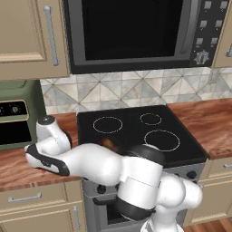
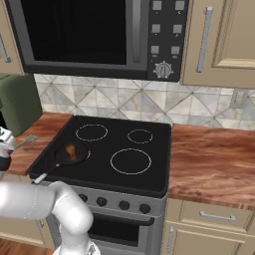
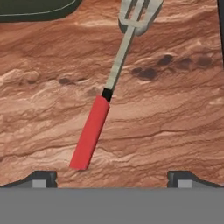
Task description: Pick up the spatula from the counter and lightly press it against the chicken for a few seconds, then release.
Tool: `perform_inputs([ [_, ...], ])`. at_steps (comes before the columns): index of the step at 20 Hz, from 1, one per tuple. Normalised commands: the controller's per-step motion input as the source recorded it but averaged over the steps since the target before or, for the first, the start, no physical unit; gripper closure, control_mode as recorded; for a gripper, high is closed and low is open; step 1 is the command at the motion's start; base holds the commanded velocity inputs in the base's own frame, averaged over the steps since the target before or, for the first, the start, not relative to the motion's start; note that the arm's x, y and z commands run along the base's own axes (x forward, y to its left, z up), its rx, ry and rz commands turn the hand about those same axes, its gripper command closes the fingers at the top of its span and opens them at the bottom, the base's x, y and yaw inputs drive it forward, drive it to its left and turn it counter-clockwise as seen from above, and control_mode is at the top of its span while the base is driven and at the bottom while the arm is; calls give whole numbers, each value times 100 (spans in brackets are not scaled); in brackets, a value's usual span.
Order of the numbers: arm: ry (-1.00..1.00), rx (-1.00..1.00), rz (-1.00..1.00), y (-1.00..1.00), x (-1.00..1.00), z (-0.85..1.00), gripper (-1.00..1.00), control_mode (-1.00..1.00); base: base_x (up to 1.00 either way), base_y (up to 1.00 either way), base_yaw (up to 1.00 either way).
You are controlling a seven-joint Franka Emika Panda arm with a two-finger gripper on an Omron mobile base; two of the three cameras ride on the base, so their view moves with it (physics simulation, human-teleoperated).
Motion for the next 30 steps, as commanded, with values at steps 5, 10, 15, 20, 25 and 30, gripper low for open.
perform_inputs([
  [5,2,0,0,7,10,-18,-100,-100,0,0,0],
  [10,1,0,0,12,11,-17,-100,-100,0,0,0],
  [15,2,0,0,15,13,-17,-100,-100,0,0,0],
  [20,2,0,0,13,17,-15,-100,-100,0,0,0],
  [25,2,0,0,9,23,-17,-100,-100,0,0,0],
  [30,4,0,0,14,23,-22,-100,-100,0,0,0],
])
